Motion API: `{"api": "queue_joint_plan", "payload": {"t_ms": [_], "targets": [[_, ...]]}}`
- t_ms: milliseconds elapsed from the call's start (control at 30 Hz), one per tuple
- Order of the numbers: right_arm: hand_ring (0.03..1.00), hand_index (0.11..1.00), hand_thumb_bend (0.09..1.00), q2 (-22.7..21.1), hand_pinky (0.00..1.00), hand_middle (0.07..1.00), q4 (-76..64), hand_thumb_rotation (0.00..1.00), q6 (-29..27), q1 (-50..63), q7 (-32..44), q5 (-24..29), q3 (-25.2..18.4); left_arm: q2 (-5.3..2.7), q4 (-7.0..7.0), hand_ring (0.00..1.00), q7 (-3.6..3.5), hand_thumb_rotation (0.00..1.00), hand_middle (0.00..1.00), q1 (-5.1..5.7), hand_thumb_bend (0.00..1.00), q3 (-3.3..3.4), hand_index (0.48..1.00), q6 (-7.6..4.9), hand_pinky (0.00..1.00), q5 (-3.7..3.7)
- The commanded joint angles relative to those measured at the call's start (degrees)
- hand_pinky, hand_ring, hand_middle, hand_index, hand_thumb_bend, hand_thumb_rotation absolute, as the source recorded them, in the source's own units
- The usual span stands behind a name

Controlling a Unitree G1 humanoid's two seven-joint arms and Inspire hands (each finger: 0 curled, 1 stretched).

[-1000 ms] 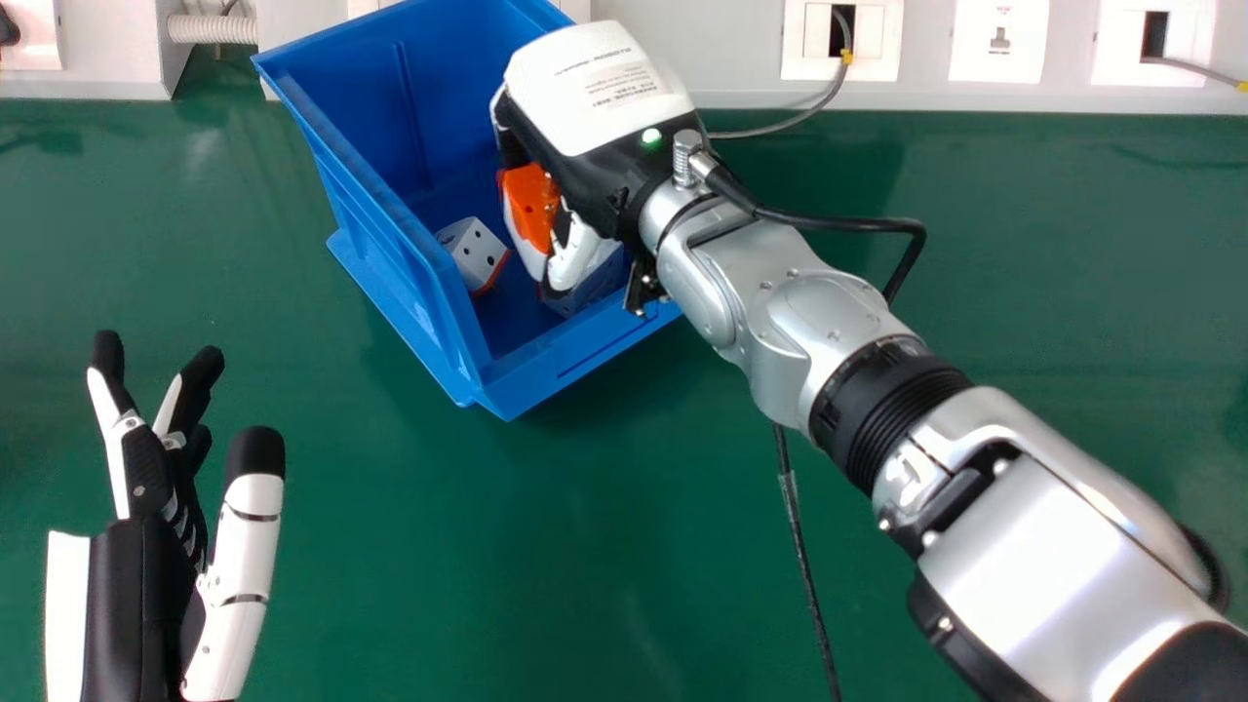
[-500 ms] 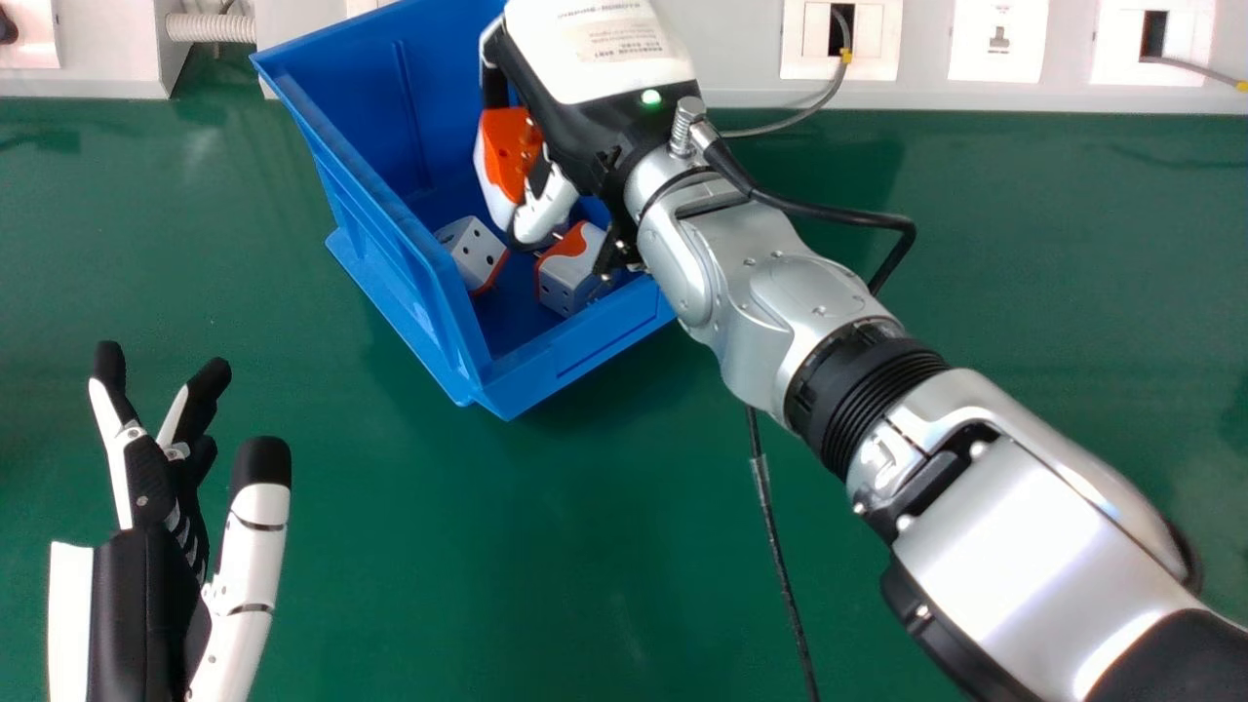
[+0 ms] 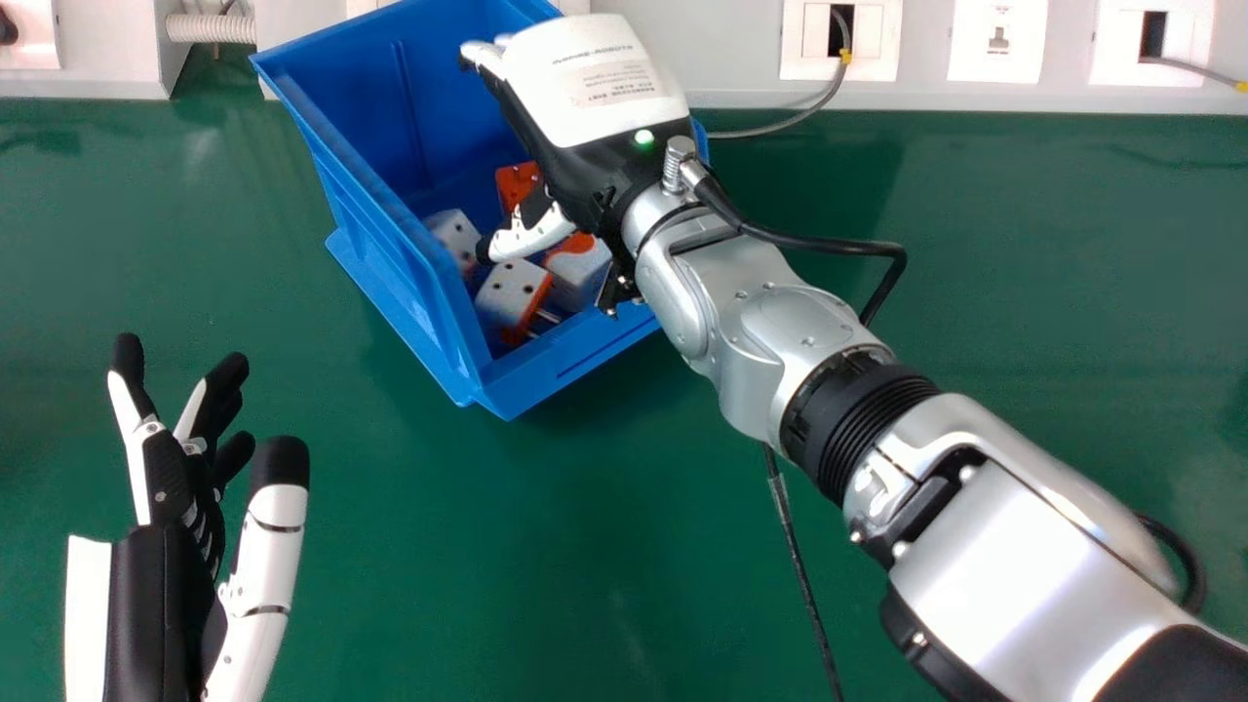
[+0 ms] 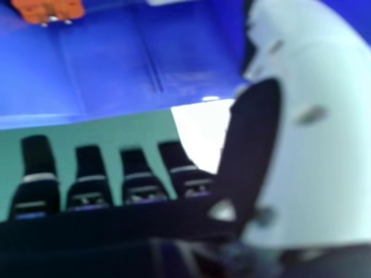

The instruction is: Pick all objects and put in blue box

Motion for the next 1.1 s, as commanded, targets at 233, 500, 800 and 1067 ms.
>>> {"api": "queue_joint_plan", "payload": {"t_ms": [233, 500, 800, 1067], "targets": [[0.902, 0.9, 0.523, -0.28, 0.77, 0.963, -1.02, 0.32, -0.38, -0.63, -0.14, 1.18, -0.3, -0.33, 0.15, 0.93, 1.28, 0.82, 0.92, -0.43, 0.52, 0.03, 0.907, -1.31, 0.89, 0.38], [0.89, 0.892, 0.401, -1.53, 0.74, 0.944, -2.59, 0.28, -0.33, 0.33, -2.02, 1.07, 0.06, -0.26, 0.77, 0.94, 1.85, 0.85, 0.93, -1.45, 0.53, -0.15, 0.919, -1.54, 0.91, 1.29], [0.908, 0.921, 0.335, -5.58, 0.75, 0.959, -14.78, 0.35, 0.62, 7.51, -4.66, 2.32, -2.75, 0.31, 2.67, 0.93, 2.41, 0.81, 0.91, -4.1, 0.5, 0.3, 0.903, -1.18, 0.89, 1.42], [0.898, 0.909, 0.287, -11.75, 0.74, 0.949, -45.49, 0.48, 1.86, 27.9, -7.54, 2.04, -7.63, 1.57, 4.01, 0.94, 1.91, 0.83, 0.93, -5.84, 0.48, 0.69, 0.92, -1.3, 0.92, 1.15]]}}
